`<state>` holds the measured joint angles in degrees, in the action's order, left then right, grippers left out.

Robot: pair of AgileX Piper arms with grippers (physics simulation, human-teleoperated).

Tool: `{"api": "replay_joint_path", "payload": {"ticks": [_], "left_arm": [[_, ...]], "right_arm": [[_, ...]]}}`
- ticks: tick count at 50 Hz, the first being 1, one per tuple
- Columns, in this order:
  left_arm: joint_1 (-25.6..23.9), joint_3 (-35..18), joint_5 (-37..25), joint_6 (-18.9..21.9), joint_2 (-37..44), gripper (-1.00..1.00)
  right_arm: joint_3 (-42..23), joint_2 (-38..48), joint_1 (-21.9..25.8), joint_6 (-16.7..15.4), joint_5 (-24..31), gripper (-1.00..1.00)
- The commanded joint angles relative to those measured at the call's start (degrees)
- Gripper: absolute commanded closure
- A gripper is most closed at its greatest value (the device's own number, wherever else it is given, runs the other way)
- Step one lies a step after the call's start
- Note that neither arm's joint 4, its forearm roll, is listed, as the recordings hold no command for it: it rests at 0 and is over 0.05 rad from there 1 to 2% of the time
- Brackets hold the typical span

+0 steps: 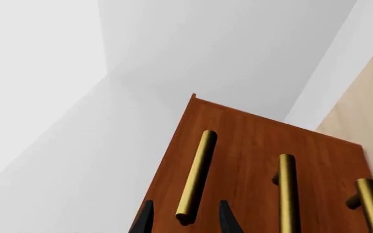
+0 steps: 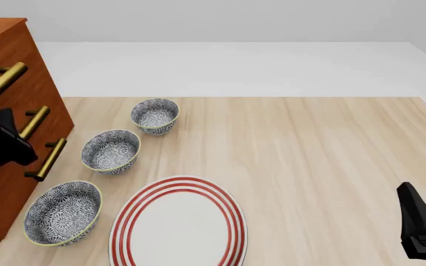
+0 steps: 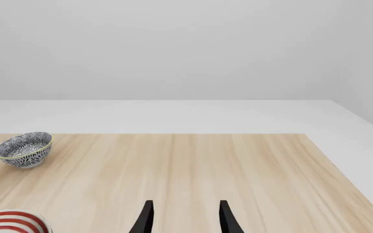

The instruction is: Open the top drawer of the cabinet.

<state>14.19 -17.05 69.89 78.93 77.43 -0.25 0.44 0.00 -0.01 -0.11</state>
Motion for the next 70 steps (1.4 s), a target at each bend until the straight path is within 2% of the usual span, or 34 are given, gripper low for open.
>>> {"api": "replay_joint_path", "payload": {"ticks": [1, 26, 27, 70], "left_arm": [[0.5, -0.7, 0.0, 0.1, 0.7, -1.00], [0.4, -1.8, 0.0, 1.1, 0.3, -1.00], [0.2, -1.9, 0.0, 1.3, -0.5, 1.00], [-1.9, -0.1, 0.0, 4.0, -1.3, 1.00]], "right_arm": [[0.0, 0.0, 0.0, 0.0, 0.0, -1.00], [0.0, 0.0, 0.0, 0.0, 0.0, -1.00], [0.0, 0.0, 0.0, 0.0, 0.0, -1.00], [0.0, 0.0, 0.0, 0.0, 0.0, -1.00]]}}
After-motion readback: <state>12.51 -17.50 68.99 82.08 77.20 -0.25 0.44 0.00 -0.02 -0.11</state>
